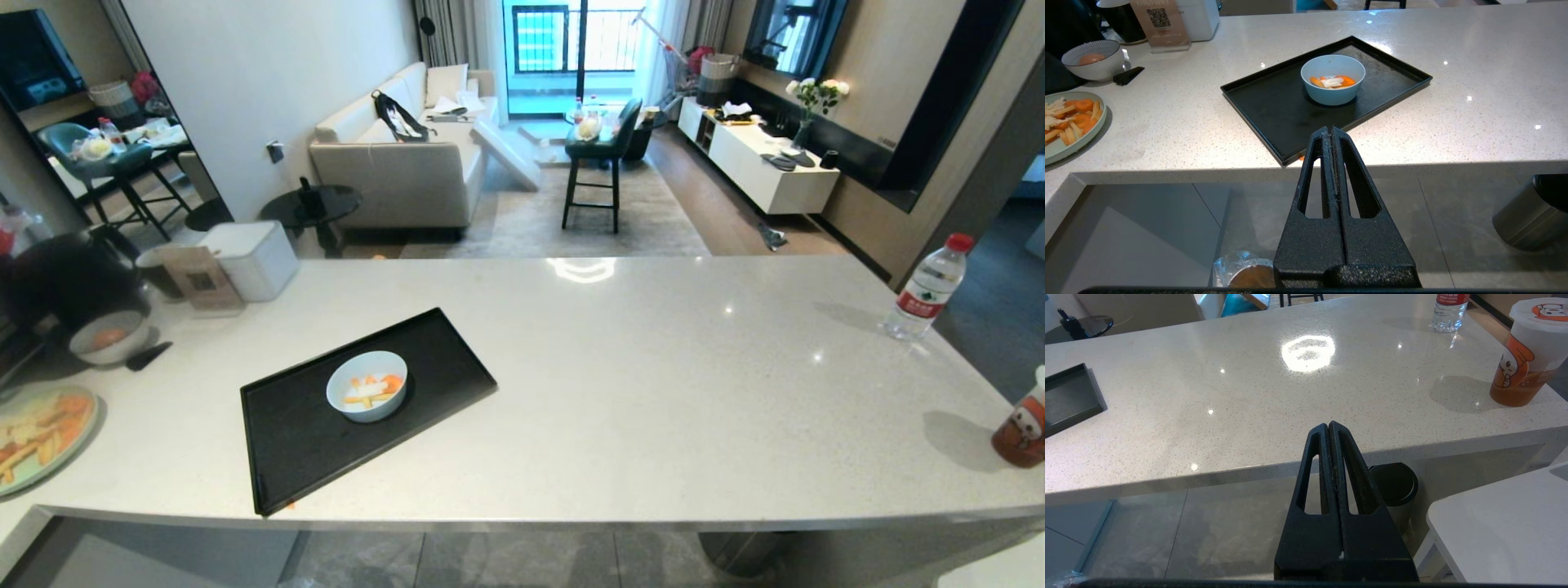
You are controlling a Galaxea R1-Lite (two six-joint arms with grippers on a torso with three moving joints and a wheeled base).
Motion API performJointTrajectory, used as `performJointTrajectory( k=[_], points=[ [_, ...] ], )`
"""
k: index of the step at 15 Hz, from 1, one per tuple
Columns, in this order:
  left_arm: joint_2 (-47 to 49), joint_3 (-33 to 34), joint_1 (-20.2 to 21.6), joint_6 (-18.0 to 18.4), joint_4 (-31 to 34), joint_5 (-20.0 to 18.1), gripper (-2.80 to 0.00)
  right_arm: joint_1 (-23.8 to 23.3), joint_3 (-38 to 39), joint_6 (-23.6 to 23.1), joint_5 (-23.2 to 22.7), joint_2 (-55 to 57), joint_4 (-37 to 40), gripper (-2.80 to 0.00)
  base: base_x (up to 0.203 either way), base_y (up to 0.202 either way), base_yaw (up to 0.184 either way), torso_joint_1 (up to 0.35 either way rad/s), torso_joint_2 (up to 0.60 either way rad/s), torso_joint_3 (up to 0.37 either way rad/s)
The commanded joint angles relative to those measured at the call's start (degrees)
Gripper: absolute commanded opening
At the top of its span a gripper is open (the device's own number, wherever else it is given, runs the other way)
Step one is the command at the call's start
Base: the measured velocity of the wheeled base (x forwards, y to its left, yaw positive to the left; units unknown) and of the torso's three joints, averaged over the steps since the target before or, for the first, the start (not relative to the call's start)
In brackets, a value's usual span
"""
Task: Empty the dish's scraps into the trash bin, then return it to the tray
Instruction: Pick up the bowl with leftover food
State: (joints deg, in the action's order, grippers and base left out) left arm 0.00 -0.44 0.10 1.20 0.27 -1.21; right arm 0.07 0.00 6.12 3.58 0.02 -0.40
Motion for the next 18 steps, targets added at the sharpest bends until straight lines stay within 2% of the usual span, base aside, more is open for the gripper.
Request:
performJointTrajectory(
  k=[1, 14, 16, 18],
  points=[
    [0.09, 0.00, 0.00, 0.01, 0.00, -0.02, -2.80, 0.01, 0.00, 0.03, 0.02, -0.02, -0.04, -2.80, 0.000, 0.000, 0.000, 0.000, 0.00, 0.000],
    [0.12, -0.57, -0.01, -0.89, 0.96, 0.02, -2.80, 0.01, 0.00, 0.03, 0.02, -0.02, -0.04, -2.80, 0.000, 0.000, 0.000, 0.000, 0.00, 0.000],
    [3.68, -4.25, -0.01, -0.85, 3.47, -0.10, -2.80, 0.01, 0.00, 0.03, 0.02, -0.02, -0.04, -2.80, 0.000, 0.000, 0.000, 0.000, 0.00, 0.000],
    [12.55, -8.61, -1.27, -0.85, 5.00, -0.22, -2.80, 0.01, 0.00, 0.03, 0.02, -0.02, -0.04, -2.80, 0.000, 0.000, 0.000, 0.000, 0.00, 0.000]
  ],
)
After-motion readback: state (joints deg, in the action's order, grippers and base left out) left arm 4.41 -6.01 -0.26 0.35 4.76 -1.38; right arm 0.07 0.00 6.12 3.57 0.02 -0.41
